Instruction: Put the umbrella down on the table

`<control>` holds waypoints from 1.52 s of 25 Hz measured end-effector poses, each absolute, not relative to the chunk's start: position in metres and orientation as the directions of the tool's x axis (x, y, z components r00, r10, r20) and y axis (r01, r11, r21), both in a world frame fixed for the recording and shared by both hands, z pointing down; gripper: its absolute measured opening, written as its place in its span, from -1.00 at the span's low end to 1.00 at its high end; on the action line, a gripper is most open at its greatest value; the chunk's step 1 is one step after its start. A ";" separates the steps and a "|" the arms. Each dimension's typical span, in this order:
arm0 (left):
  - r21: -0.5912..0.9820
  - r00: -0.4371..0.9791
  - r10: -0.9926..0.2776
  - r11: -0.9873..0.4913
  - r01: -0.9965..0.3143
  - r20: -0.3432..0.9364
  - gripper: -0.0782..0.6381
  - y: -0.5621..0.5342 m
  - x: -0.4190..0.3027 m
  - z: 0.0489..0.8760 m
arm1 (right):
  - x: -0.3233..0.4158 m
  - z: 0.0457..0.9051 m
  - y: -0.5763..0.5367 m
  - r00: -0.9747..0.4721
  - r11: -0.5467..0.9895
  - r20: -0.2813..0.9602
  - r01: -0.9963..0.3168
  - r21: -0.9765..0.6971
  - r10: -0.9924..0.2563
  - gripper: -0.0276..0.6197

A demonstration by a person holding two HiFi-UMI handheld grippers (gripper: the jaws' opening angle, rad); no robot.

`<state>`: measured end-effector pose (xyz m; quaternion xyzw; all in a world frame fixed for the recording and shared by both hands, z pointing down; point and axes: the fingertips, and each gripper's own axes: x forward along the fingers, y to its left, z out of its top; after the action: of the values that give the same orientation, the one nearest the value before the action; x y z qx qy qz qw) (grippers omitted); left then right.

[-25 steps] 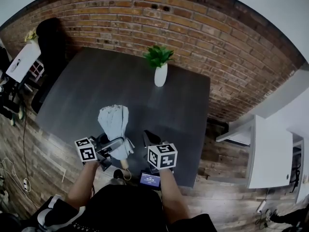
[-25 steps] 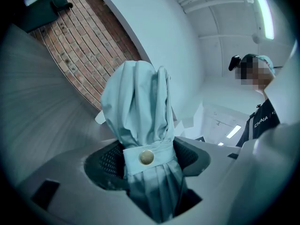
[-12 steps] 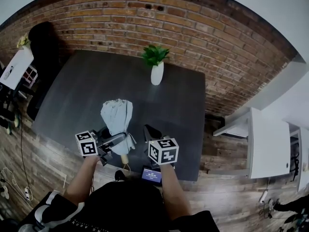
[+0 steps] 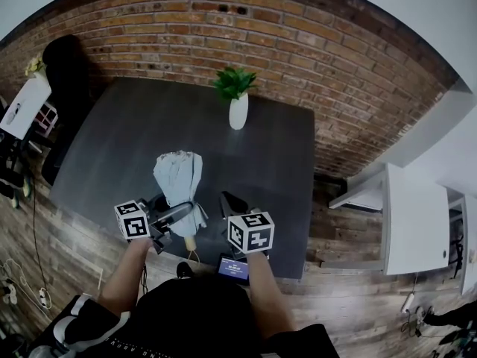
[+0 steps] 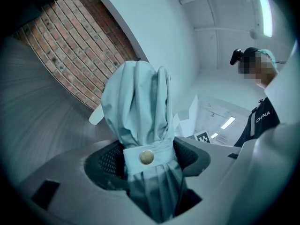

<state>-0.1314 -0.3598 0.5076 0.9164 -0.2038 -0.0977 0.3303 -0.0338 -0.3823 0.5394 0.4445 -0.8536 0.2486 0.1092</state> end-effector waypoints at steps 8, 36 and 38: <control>0.601 0.889 -0.457 -0.705 -0.376 0.021 0.05 -0.371 -0.113 0.502 | -0.005 0.536 -0.387 -0.625 0.537 0.402 -0.780 -0.320 -0.669 -0.89; 0.253 0.687 0.023 -0.938 -0.236 0.727 0.05 -0.588 -0.079 0.618 | -0.006 0.621 -0.572 -0.530 0.399 0.658 -0.845 -0.357 -0.534 -0.89; 0.249 0.658 0.033 -0.939 -0.237 0.752 0.05 -0.594 -0.077 0.639 | -0.002 0.633 -0.579 -0.513 0.367 0.666 -0.857 -0.362 -0.541 -0.89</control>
<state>-0.0771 -0.5943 0.6393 0.8955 -0.0568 0.4094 0.1650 -0.0019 -0.5791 0.6335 0.4394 -0.7956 0.3513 0.2248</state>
